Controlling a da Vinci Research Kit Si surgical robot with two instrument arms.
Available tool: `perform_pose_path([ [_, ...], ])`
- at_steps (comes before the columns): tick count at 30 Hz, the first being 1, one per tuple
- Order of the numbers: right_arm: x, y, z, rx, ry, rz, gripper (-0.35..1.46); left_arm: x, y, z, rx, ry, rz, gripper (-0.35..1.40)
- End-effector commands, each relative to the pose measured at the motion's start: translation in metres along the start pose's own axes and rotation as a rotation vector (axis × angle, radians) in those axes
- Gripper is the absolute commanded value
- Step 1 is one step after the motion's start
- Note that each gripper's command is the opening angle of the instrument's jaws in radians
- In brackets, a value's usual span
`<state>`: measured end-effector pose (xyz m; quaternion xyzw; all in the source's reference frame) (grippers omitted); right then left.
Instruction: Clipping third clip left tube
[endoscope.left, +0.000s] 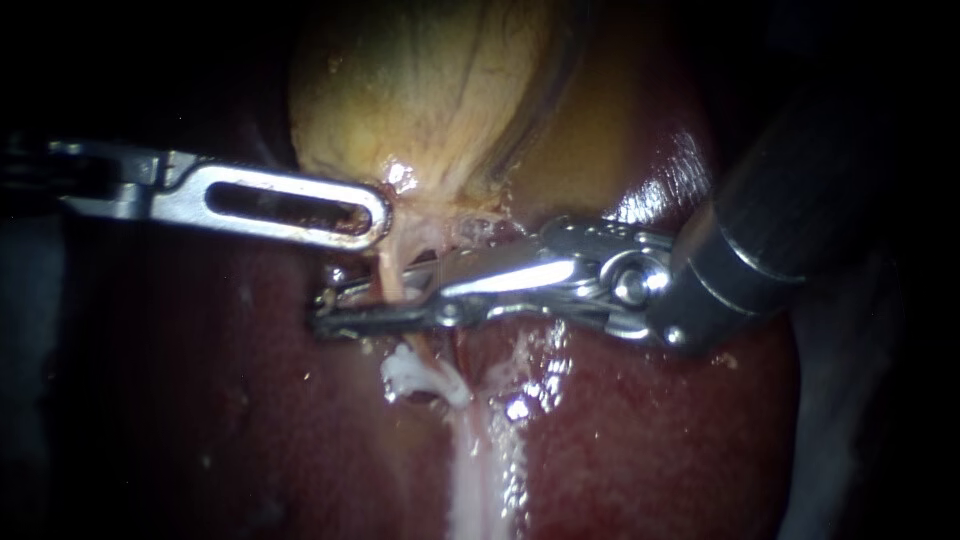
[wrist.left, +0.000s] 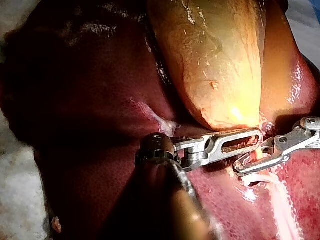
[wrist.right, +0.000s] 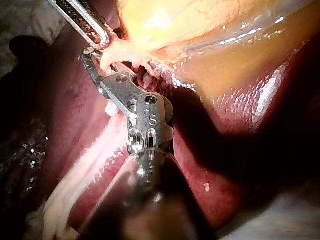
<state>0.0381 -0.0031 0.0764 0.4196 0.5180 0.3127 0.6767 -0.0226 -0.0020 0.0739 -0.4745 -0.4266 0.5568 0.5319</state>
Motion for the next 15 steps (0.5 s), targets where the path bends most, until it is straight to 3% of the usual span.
perform_pose_path([
  [1, 0.0000, 0.0002, -0.0001, 0.001, 0.000, -0.001, -0.35, 0.0000, 0.0000, 0.0000, 0.000, 0.000, 0.000, -0.35],
  [15, -0.0006, 0.0006, -0.0001, 0.006, -0.004, 0.006, -0.35, 0.0000, -0.0001, 0.0002, -0.001, -0.001, 0.000, -0.35],
])
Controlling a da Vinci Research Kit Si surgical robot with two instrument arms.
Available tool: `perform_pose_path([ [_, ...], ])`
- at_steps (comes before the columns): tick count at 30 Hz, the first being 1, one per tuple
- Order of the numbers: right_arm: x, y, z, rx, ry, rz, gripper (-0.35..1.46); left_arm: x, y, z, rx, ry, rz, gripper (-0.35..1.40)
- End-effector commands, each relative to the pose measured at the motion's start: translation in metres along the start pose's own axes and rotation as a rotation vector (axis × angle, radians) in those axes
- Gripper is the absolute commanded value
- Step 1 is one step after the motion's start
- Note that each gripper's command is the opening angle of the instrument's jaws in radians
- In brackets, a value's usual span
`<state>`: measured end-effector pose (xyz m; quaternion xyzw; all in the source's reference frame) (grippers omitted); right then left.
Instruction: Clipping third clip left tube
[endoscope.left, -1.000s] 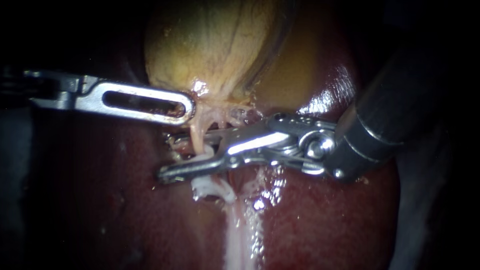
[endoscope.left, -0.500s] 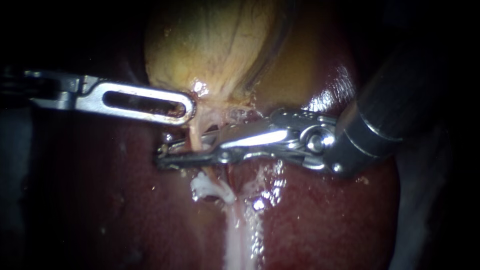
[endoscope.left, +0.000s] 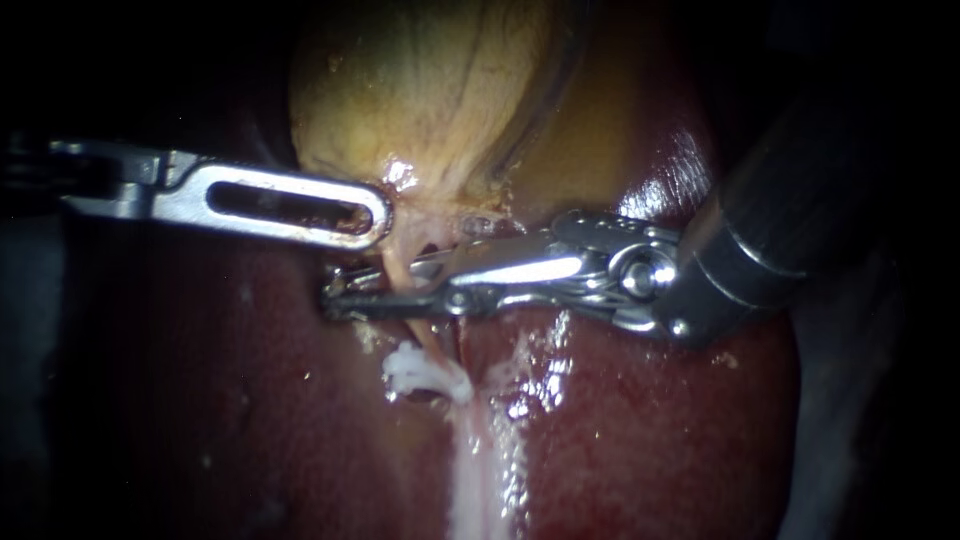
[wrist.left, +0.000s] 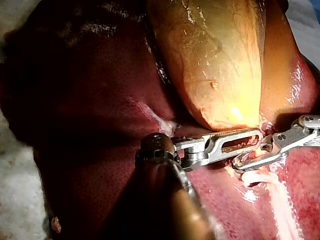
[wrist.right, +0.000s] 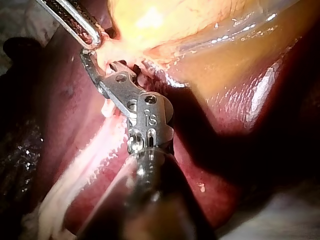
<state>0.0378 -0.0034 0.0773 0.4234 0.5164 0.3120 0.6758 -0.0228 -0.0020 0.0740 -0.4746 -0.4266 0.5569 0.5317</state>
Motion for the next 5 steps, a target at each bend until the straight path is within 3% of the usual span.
perform_pose_path([
  [1, 0.0000, 0.0000, 0.0000, 0.000, 0.000, 0.001, -0.35, 0.0000, 0.0000, 0.0000, -0.001, -0.001, 0.000, -0.35],
  [5, 0.0000, -0.0001, 0.0000, 0.003, -0.001, 0.007, -0.35, 0.0000, 0.0000, 0.0000, -0.001, -0.001, 0.000, -0.35],
])
